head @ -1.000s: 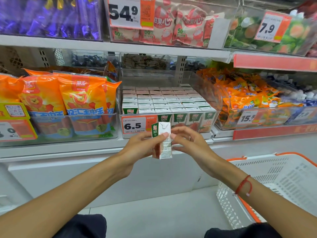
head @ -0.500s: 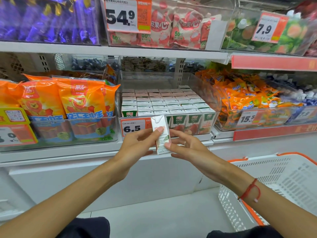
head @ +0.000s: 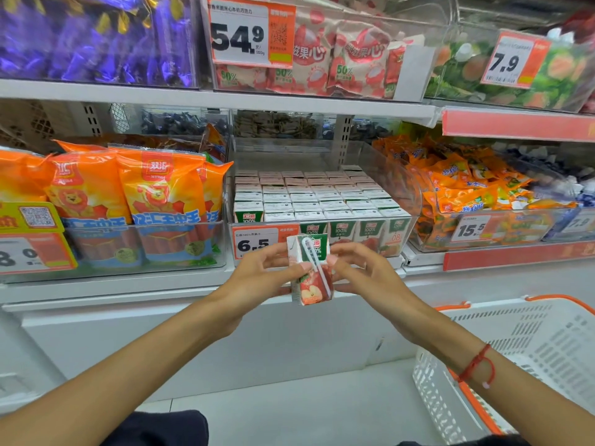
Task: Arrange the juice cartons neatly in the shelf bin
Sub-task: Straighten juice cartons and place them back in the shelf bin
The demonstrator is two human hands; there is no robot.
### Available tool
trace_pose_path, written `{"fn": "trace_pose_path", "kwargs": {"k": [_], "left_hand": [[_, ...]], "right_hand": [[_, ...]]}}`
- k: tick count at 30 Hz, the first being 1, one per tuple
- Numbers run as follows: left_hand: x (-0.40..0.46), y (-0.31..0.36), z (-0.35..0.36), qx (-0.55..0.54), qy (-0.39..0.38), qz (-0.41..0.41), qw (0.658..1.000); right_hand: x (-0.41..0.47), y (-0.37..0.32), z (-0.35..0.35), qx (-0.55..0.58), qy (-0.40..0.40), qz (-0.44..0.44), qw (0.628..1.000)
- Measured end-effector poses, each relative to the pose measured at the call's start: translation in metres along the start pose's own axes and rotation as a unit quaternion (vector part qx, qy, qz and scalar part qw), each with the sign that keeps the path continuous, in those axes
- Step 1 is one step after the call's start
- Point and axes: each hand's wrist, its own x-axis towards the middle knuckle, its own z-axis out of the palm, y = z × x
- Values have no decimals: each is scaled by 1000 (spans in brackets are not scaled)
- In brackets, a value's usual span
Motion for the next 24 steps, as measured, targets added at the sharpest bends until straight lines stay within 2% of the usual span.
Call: {"fn": "trace_pose_path", "kwargs": {"k": [5, 11, 14, 17, 21, 24], "left_hand": [[0, 1, -2, 109, 32, 119, 986], [0, -2, -2, 141, 46, 181, 972], [1, -2, -1, 124, 27, 174, 977], [1, -2, 0, 95, 16, 133, 986], [3, -4, -1, -11, 14, 71, 997], [3, -4, -2, -82, 10, 48, 995]], "right_hand": [[-4, -5, -1, 101, 4, -19, 995], [-4, -5, -1, 107, 34, -43, 993], [-3, -4, -2, 103, 39, -49, 993], [-3, -3, -3, 85, 31, -57, 994], [-7, -5, 1, -5, -17, -88, 996], [-7, -4, 1, -27, -30, -120, 992]]}}
